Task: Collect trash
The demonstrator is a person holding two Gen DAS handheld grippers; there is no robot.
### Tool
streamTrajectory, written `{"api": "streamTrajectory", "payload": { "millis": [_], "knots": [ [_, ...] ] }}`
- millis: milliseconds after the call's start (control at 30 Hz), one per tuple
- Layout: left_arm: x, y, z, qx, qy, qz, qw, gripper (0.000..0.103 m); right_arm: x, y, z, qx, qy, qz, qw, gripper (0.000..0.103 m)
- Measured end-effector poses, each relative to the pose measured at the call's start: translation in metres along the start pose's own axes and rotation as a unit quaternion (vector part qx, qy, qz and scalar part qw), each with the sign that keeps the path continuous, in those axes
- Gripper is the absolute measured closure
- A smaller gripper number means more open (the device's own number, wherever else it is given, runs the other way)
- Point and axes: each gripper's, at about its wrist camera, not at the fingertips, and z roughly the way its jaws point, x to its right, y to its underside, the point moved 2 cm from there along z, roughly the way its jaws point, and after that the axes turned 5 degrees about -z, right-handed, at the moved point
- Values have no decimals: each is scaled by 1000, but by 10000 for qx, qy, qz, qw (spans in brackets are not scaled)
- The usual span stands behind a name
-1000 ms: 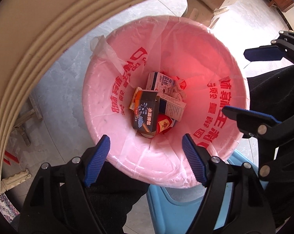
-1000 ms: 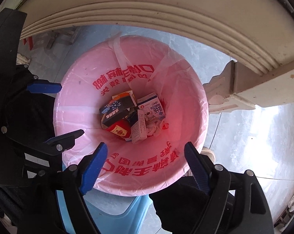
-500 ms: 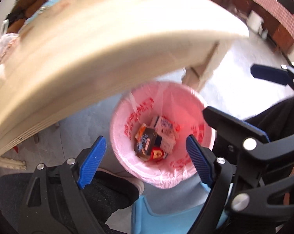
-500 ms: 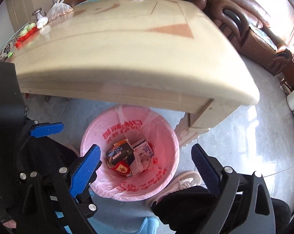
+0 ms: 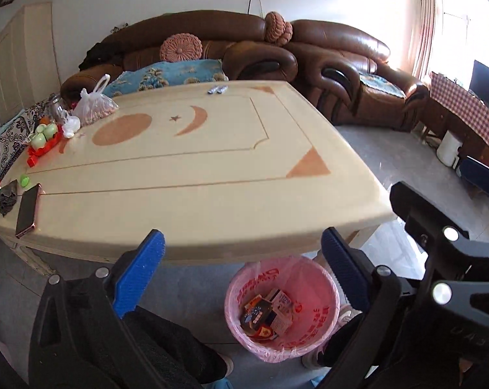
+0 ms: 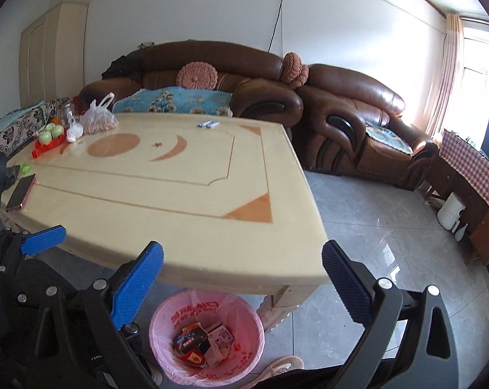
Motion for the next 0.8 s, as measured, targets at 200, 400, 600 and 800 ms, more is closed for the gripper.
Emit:
{"api": "streamTrajectory", "payload": {
  "millis": [200, 400, 600, 800],
  "knots": [
    [-11, -22, -40, 554, -256, -295, 9977, 6, 10, -22, -41, 445, 231, 295, 9983, 7],
    [-26, -33, -60, 734, -311, -652, 9947, 6, 16, -24, -64, 543, 575, 339, 9963, 7],
    [-30, -35, -83, 981, -523, -749, 9910, 6, 6, -19, -72, 486, 341, 313, 9977, 7],
    [-28, -36, -93, 1052, -497, -796, 9900, 6, 6, -23, -92, 733, 309, 403, 9960, 7]
  ]
}}
